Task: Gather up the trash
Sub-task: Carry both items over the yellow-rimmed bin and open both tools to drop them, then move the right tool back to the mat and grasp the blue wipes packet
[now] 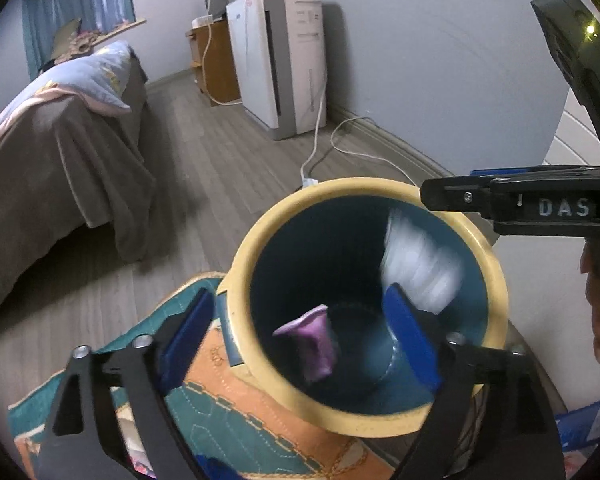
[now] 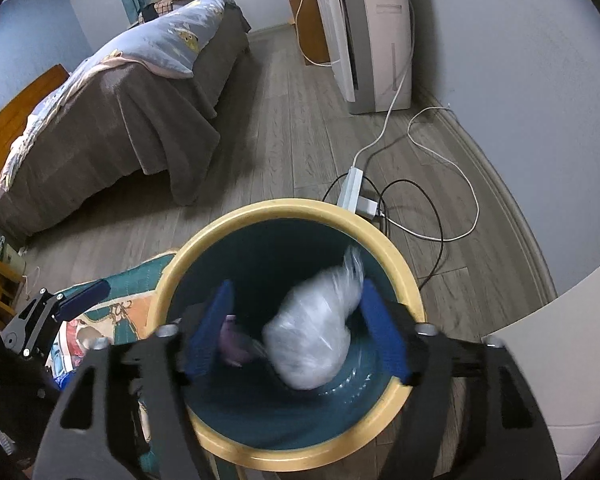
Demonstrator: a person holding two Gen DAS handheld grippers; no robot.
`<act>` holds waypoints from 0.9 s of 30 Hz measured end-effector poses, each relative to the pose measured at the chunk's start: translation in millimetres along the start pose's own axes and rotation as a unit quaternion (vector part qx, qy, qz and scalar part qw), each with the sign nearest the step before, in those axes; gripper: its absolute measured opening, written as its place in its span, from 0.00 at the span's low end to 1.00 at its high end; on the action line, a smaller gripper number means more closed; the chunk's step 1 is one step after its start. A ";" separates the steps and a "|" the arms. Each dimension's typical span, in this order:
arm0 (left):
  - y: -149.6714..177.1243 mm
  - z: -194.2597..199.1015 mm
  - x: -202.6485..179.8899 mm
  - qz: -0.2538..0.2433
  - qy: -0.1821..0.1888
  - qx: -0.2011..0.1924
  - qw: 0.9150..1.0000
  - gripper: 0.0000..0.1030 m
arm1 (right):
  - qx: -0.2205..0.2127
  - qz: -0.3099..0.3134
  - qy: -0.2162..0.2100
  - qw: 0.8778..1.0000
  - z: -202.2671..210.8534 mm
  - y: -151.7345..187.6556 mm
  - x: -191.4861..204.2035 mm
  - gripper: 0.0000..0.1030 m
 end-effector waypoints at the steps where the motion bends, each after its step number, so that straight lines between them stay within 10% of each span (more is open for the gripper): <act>1: 0.3 1.1 1.5 0.002 -0.004 -0.002 1.000 0.89 | -0.001 -0.001 0.001 1.000 0.1 -0.7 -0.2 0.77; 6: 3.1 13.8 13.4 0.021 -0.006 -0.002 1.000 0.91 | 0.004 -0.011 0.009 1.000 2.0 -0.5 -1.3 0.94; 15: 1.6 103.8 63.3 0.065 -0.022 -0.041 0.997 0.94 | -0.009 -0.012 0.029 0.999 27.9 -7.5 13.0 0.94; 27: 20.7 248.3 162.5 0.146 -0.110 -0.114 0.977 0.95 | -0.032 0.059 -0.024 0.997 65.1 -25.8 145.0 0.94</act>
Point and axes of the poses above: each gripper's, at about its wrist camera, not at the fingertips, and z roughly against the way its jaws point, x to its left, y to its underside, the point moved 9 cm from there along -z, roughly the way its jaws point, and after that the axes turned 15 degrees about z, right-handed, at the moved point
